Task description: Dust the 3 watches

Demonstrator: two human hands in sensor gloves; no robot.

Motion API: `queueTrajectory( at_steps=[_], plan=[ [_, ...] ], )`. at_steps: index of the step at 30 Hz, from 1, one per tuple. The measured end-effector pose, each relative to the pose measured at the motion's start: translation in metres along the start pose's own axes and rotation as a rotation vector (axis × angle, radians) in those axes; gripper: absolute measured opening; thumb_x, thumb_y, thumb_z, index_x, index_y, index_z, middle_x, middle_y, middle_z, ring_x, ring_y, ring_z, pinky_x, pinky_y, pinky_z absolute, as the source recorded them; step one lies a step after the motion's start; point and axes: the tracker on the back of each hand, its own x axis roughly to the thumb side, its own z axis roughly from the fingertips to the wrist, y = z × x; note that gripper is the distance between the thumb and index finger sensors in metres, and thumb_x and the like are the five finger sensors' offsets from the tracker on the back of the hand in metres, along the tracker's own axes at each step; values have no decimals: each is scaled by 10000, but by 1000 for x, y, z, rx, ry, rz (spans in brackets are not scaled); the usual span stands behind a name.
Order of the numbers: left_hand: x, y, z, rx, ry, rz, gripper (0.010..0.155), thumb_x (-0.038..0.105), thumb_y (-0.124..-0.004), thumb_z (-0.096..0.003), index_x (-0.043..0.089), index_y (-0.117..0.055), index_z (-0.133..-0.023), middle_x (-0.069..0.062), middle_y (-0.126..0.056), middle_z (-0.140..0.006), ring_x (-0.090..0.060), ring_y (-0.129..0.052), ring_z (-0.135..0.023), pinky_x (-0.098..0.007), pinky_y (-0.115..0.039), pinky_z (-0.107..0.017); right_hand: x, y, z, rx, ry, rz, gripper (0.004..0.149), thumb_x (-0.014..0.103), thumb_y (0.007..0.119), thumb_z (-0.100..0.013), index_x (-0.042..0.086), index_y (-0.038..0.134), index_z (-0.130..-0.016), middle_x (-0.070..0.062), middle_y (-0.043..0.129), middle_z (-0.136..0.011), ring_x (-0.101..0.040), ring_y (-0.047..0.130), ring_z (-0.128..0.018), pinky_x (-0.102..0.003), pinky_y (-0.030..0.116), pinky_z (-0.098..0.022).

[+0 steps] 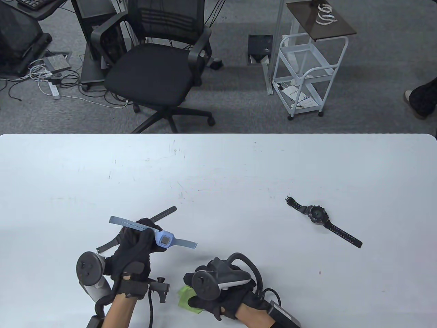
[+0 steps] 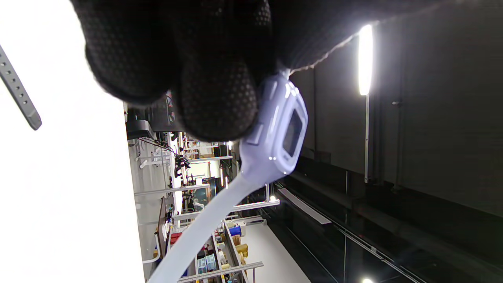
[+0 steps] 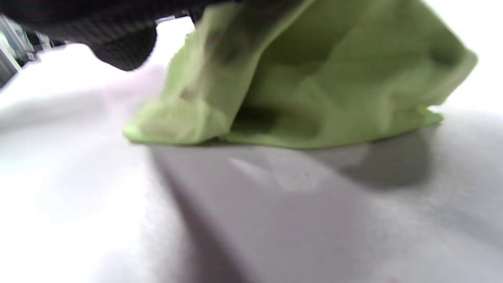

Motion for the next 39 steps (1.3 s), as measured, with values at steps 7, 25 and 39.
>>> queueTrajectory(
  at_steps=[7,25,39],
  plan=[
    [0,2,0,18,9,-4,480,340,-786,-530,96,-746,-941,-59,-972,-785,-246,-1094,-476,-516,-889,-490,-42,-30,35,-225,36,-298,718,681,610,-642,216,505,-1179,-115,618,-1133,-381,672,-1006,-661,561,-704],
    [-8,-53,-30,-91,163,-128,485,364,-780,-548,117,-729,-962,-50,-958,-843,-231,-1126,-550,-484,-923,-486,-171,-4,108,-632,324,-1137,617,581,571,-685,140,630,-1113,-122,774,-1000,-340,826,-853,-609,649,-644],
    [-53,-199,-122,-100,410,-101,490,392,-737,-580,143,-667,-997,-18,-911,-896,-196,-1107,-630,-444,-919,-541,-193,-3,141,-938,280,-1437,598,567,550,-697,157,583,-1131,-109,748,-1014,-326,814,-860,-598,646,-652]
  ],
)
